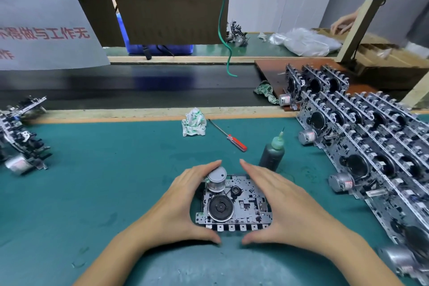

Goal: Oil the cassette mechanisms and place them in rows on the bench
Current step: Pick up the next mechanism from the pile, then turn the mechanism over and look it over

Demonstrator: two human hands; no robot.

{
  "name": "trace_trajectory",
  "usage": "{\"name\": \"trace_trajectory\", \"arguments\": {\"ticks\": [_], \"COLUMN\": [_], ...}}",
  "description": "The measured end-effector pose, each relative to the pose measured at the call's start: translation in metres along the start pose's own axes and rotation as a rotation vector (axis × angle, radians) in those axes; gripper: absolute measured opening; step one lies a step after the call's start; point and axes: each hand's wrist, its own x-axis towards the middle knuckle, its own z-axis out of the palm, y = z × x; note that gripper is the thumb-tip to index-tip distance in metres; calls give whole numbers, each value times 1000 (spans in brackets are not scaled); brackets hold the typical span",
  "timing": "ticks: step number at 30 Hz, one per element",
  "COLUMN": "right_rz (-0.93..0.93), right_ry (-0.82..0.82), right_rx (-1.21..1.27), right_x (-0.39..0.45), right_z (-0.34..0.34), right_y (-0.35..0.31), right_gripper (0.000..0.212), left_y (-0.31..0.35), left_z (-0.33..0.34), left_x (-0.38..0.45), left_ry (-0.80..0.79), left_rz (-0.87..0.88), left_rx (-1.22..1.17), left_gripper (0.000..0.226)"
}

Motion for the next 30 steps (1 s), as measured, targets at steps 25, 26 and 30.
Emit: {"name": "trace_trajectory", "arguments": {"ticks": [25, 26, 30], "right_rz": [-195, -154, 63], "right_ry": [-316, -305, 26], "right_rx": [1522, 1491, 1132], "right_x": [10, 11, 12], "right_z": [10, 10, 6], "right_y": [-41, -39, -27], "right_gripper": [58, 60, 41], "left_y": [21, 29, 23], "left_z": [15, 11, 12], "left_x": [12, 13, 12], "left_ry": [-124, -132, -286], "left_rz": [-219, -161, -75], "left_rx": [-1552, -1600, -1796], "left_gripper": [131, 118, 110]}}
